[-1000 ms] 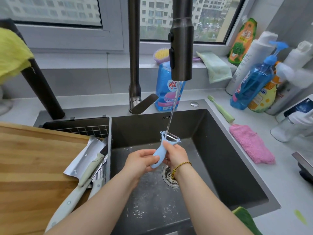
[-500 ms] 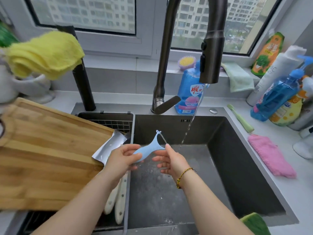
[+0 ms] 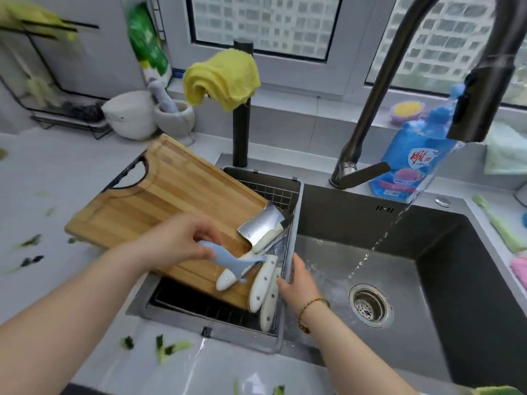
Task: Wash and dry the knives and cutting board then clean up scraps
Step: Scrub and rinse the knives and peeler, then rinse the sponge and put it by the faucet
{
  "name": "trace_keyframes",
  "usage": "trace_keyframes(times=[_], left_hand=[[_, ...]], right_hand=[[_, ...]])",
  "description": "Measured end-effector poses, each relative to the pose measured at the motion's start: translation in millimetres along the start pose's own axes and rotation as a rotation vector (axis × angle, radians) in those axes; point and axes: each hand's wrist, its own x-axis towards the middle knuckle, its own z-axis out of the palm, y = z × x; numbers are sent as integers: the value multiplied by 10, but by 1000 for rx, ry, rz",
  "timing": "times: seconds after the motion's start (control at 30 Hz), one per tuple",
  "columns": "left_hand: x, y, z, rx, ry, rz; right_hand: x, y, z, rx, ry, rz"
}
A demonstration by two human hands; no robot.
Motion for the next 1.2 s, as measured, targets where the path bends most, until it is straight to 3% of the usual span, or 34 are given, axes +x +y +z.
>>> trace_keyframes(times=[0.33,0.57,0.8,1.03,1.2], left_hand=[[276,233,221,475,-429,90],[451,174,591,605,-566,125],[544,92,702,693,-424,164],[460,61,766,578,-339,186],[480,226,891,487,-156,253]], right_hand=[[1,82,113,71,40,16],[-24,76,108,70,45,39],[-38,74,75,82,50,26],[-104,88,57,65,25,28],[-366,269,-239,6,200,3]])
